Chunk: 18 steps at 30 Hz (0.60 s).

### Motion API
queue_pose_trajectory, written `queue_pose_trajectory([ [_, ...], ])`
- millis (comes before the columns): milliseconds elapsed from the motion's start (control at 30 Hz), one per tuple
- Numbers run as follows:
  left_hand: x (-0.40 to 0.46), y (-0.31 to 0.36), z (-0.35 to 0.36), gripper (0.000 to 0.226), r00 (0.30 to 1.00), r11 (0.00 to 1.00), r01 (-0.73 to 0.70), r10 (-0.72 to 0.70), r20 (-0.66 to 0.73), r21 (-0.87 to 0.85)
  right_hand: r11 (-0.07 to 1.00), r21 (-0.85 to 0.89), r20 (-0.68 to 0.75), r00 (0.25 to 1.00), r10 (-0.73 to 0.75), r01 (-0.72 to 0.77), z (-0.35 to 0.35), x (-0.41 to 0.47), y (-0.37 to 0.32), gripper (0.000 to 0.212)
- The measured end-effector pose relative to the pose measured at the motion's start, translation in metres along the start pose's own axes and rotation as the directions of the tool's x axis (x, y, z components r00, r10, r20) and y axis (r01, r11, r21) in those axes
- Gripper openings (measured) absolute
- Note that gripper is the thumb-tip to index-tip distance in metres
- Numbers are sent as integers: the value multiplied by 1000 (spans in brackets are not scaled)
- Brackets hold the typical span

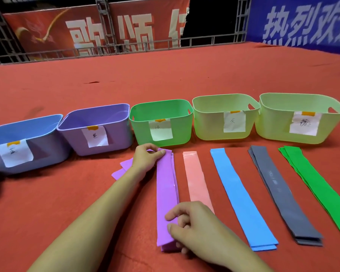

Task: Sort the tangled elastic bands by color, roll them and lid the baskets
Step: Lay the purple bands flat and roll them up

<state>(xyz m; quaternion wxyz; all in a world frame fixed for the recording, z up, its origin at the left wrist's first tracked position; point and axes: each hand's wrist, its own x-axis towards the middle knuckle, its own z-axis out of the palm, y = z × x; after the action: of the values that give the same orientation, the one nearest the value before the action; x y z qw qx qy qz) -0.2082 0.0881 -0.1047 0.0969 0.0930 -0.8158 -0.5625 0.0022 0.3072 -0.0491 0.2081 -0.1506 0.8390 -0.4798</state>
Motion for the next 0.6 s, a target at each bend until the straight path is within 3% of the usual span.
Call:
queue_pose_trajectory([
  [400,-3,-4,6,31,999,954,-29,39,-27,298,992,-80,44,994,98,-94,3,4,2,27],
  [600,-6,3,6,27,996,932,-62,83,-44,356,990,-81,56,991,124,-119,6,5,0,29],
])
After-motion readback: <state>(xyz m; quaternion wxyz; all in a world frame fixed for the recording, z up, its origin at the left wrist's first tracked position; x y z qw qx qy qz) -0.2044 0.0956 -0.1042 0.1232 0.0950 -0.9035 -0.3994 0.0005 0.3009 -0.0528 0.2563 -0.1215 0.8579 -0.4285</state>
